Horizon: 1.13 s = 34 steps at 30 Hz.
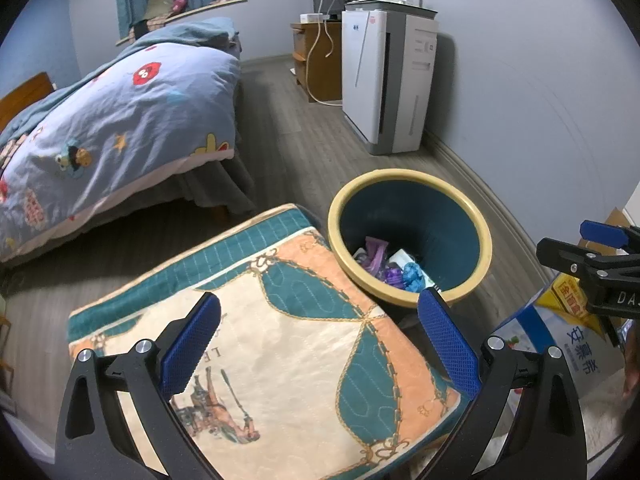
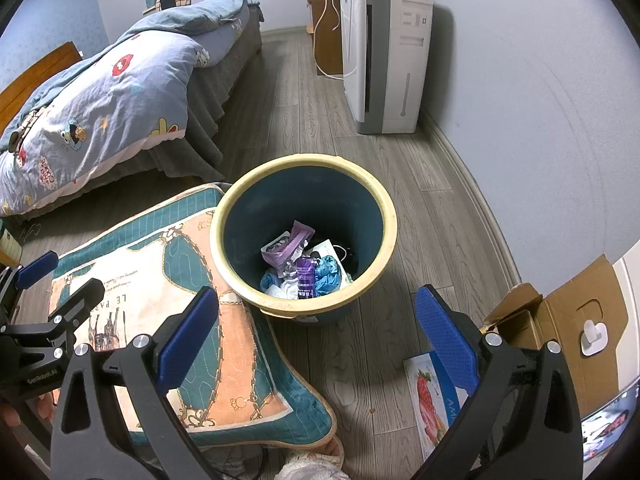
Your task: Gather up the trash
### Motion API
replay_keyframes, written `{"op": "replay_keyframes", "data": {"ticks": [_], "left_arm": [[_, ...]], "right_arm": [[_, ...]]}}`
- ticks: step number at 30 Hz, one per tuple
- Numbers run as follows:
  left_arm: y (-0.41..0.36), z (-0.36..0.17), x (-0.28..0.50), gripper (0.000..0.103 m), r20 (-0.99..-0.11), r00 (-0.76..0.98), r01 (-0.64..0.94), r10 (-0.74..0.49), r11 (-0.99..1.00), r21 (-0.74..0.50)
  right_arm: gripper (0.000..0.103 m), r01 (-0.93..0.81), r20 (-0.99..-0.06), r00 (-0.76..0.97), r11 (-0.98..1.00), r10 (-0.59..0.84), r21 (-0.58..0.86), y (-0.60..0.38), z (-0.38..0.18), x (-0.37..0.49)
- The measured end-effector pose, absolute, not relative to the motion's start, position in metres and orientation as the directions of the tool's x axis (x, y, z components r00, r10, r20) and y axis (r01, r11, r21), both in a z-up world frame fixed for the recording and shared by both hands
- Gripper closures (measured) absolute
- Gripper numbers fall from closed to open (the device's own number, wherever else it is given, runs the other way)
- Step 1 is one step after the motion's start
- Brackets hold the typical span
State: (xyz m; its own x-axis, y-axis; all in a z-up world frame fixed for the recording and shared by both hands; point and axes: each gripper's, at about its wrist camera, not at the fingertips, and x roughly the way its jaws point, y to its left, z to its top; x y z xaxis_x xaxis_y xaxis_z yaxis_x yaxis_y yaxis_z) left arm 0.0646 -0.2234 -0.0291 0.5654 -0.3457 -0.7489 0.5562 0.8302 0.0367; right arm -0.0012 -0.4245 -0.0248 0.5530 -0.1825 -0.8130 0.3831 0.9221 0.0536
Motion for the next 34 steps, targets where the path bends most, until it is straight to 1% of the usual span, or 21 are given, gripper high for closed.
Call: {"op": "replay_keyframes", "data": {"ticks": [15, 25, 29, 34], "left_arm": [[-0.226, -0.029, 0.063, 0.005, -0.751, 0.561, 0.562, -0.348, 0.826, 0.037], [-0.228, -0.028, 0.058, 0.005, -0.753, 0.528, 0.63, -0.393, 0.776, 0.036], [-0.23, -0.03, 0.059, 0.005, -0.768, 0.521, 0.625, -0.372, 0.779, 0.046], [-0.221, -0.034, 0.068, 0.005, -0.784, 0.512, 0.589, -0.352, 0.808, 0.021]], "right_arm": [[0.006, 0.383, -0.814, 0.551, 0.922, -0.182, 0.053, -0.425, -0.025, -0.001], [0.006, 0.386, -0.817, 0.548, 0.921, -0.182, 0.054, -0.428, -0.025, -0.001], [0.006, 0.389, -0.817, 0.547, 0.92, -0.184, 0.053, -0.427, -0.026, -0.001], [0.006, 0.402, -0.827, 0.529, 0.914, -0.189, 0.048, -0.425, -0.03, 0.0]]}}
